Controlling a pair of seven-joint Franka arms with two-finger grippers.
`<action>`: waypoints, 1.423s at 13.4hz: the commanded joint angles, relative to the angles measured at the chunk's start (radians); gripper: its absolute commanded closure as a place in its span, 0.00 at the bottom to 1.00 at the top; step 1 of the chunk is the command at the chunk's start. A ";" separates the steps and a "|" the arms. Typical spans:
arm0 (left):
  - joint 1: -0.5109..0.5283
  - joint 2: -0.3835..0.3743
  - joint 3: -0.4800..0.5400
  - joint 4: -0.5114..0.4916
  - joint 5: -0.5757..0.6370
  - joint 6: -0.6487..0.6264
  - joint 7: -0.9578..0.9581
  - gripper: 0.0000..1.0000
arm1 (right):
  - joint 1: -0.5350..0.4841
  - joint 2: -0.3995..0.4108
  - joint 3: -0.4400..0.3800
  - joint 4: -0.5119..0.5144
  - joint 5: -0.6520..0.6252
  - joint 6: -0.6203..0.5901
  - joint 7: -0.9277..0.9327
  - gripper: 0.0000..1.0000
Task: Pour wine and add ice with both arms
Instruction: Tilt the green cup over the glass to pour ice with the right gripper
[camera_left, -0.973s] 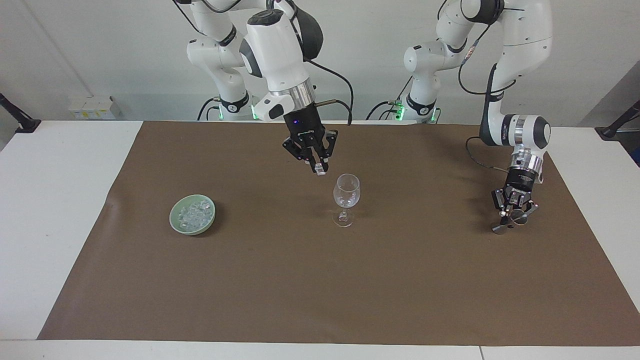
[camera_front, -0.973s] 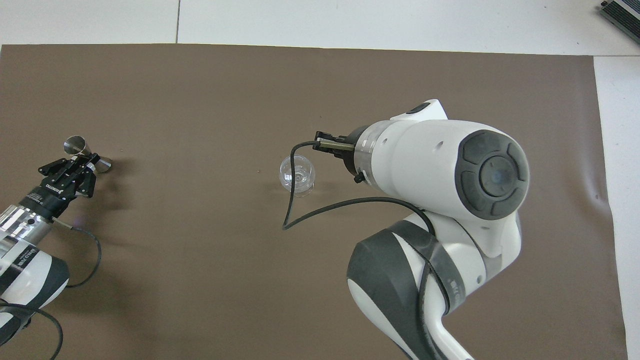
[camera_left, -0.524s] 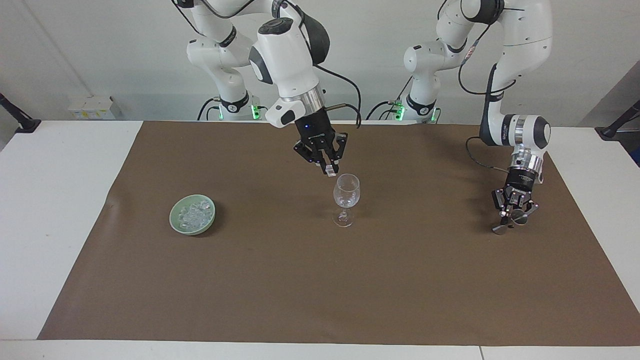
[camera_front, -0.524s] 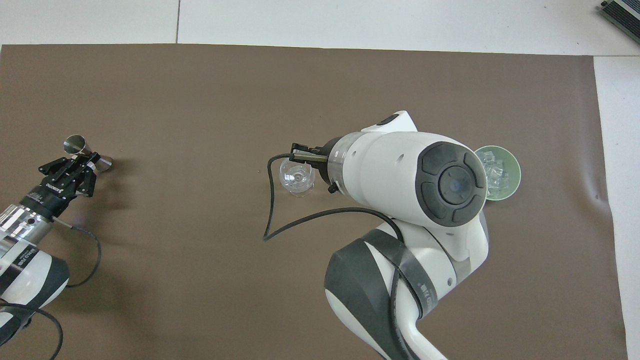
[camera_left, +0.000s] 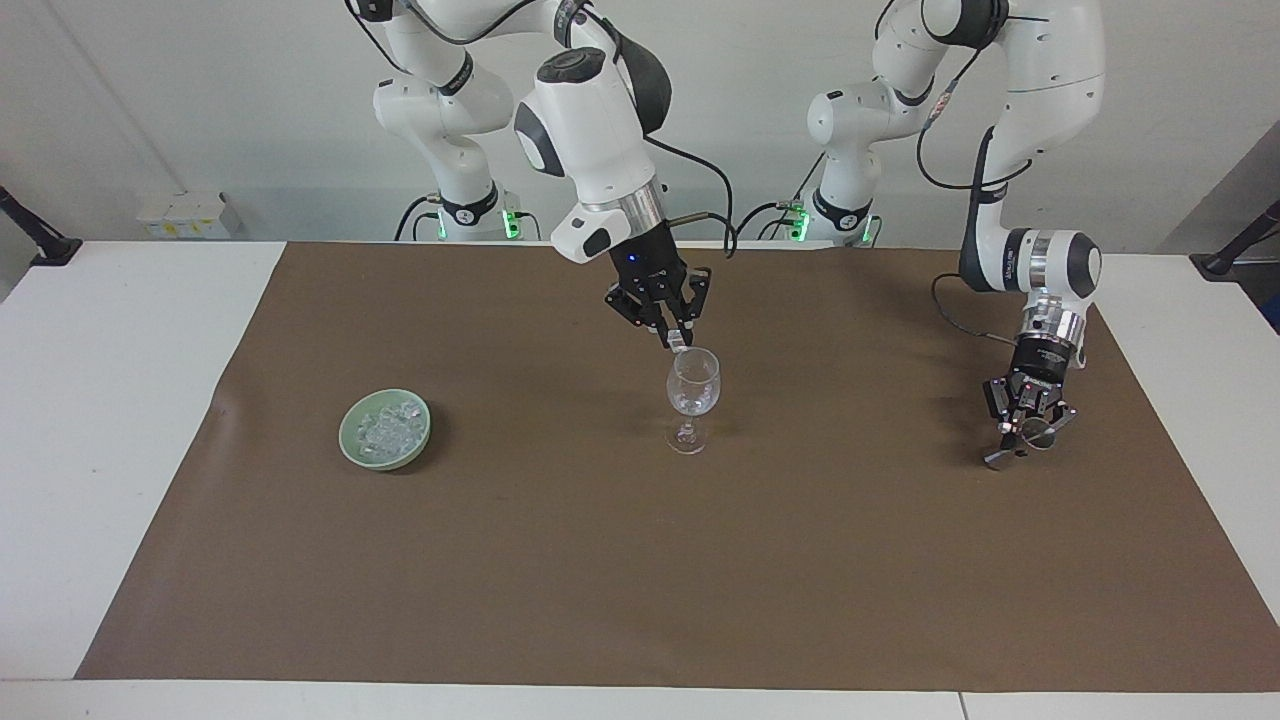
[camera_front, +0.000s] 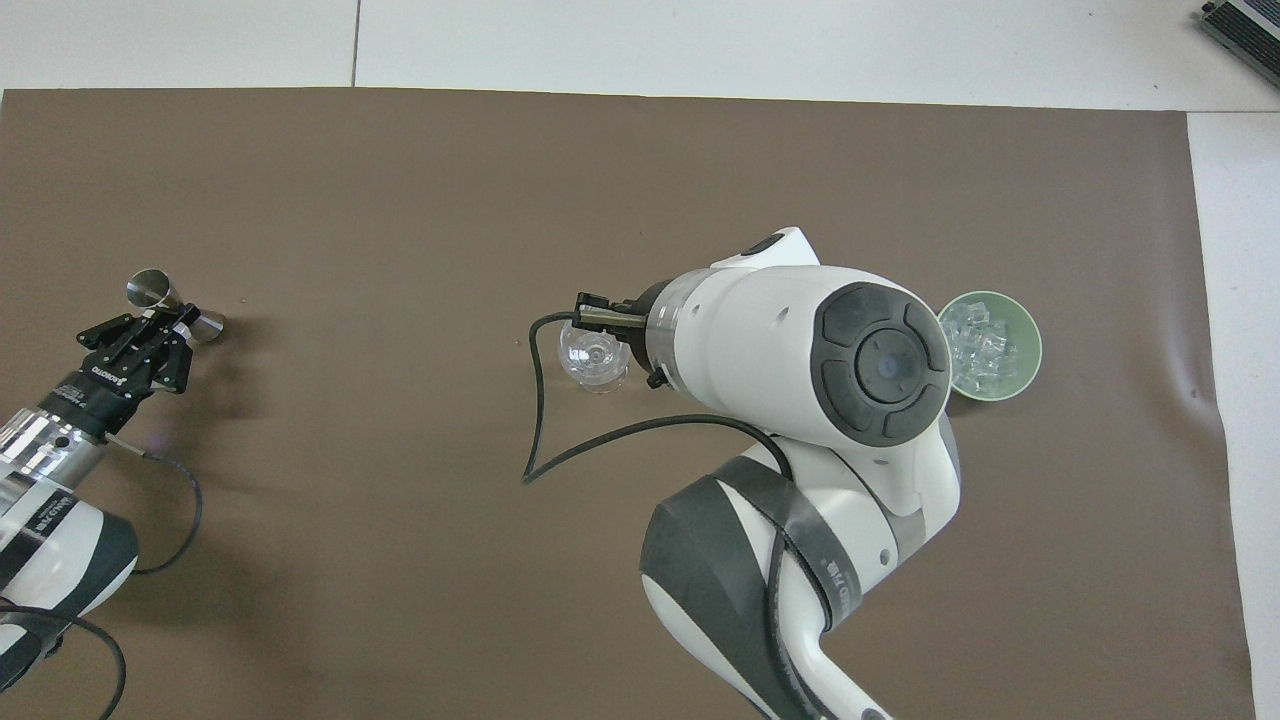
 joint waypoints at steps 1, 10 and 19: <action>0.012 0.026 -0.001 0.012 -0.019 -0.048 0.001 1.00 | -0.001 0.015 0.009 -0.002 0.000 0.042 0.024 1.00; 0.009 0.026 -0.001 0.012 -0.022 -0.043 0.001 0.95 | 0.013 0.071 0.039 -0.001 -0.067 0.091 0.048 0.97; 0.003 0.027 0.001 0.012 -0.031 -0.040 0.001 0.71 | 0.012 0.101 0.041 -0.002 -0.110 0.122 0.040 0.77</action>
